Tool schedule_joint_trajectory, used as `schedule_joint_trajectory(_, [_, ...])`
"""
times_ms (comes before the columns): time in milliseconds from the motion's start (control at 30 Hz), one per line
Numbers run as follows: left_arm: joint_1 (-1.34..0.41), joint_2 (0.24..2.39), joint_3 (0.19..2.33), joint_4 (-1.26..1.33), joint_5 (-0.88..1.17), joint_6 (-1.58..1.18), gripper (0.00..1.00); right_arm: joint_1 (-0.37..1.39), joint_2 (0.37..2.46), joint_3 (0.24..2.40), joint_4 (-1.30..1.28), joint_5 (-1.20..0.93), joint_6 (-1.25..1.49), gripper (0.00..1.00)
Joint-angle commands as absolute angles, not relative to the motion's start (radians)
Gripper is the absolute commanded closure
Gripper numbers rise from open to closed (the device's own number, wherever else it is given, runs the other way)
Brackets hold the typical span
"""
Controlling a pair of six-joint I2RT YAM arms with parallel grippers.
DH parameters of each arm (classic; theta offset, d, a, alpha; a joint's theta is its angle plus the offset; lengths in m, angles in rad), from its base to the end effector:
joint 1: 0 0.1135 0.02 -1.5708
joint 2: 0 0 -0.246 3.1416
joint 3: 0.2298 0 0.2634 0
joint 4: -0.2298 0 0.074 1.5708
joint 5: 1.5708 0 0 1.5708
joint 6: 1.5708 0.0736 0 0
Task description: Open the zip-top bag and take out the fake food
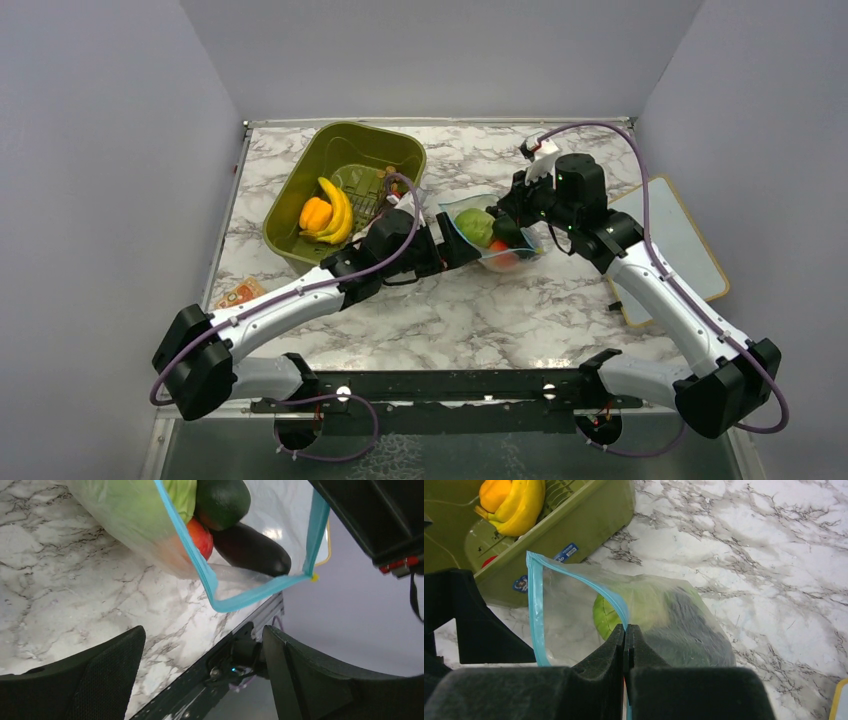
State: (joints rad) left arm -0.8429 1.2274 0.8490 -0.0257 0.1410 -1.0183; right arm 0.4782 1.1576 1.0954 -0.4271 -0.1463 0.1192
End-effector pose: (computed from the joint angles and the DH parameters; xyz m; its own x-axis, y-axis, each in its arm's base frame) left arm 0.2136 -0.2553 0.2484 -0.8397 -0.3245 -0.4355 0.2104 0.5449 -0.8117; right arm 0.2707 0.1524 0.3137 -0.4820 -0.1173 -0.8683 -0.5158 0.8390 0.1730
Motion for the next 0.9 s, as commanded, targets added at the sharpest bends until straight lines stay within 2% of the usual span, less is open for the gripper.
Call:
schedule_joint_trajectory(0, [-0.868,1.26,0.834,0.078,-0.022,-1.268,0.12,0.482,1.133,1.102,-0.418,-0.185,0.111,0.99])
schedule_joint_trajectory(133, [-0.892,1.298,0.854,0.09,-0.073,-1.367,0.16,0.482,1.128,1.101,-0.437,-0.205,0.095,0.99])
schedule_joint_trajectory(367, [-0.939,1.343,0.887,0.09,-0.108,-1.447,0.39,0.482,1.123,1.096,-0.441,-0.223,0.094,0.99])
schedule_joint_trajectory(467, [-0.959,1.33,0.877,0.069,-0.148,-1.469,0.46,0.482,1.12,1.094,-0.443,-0.217,0.093,0.99])
schedule_joint_trajectory(633, [-0.962,1.323,0.865,0.071,-0.157,-1.47,0.64,0.482,1.113,1.088,-0.441,-0.222,0.09,0.99])
schedule_joint_trajectory(800, [-0.963,1.327,0.865,0.072,-0.141,-1.444,0.87,0.482,1.095,1.064,-0.431,-0.266,0.056,0.99])
schedule_joint_trajectory(867, [-0.963,1.321,0.867,0.071,-0.137,-1.425,0.96,0.482,1.088,1.051,-0.434,-0.283,0.03,0.96])
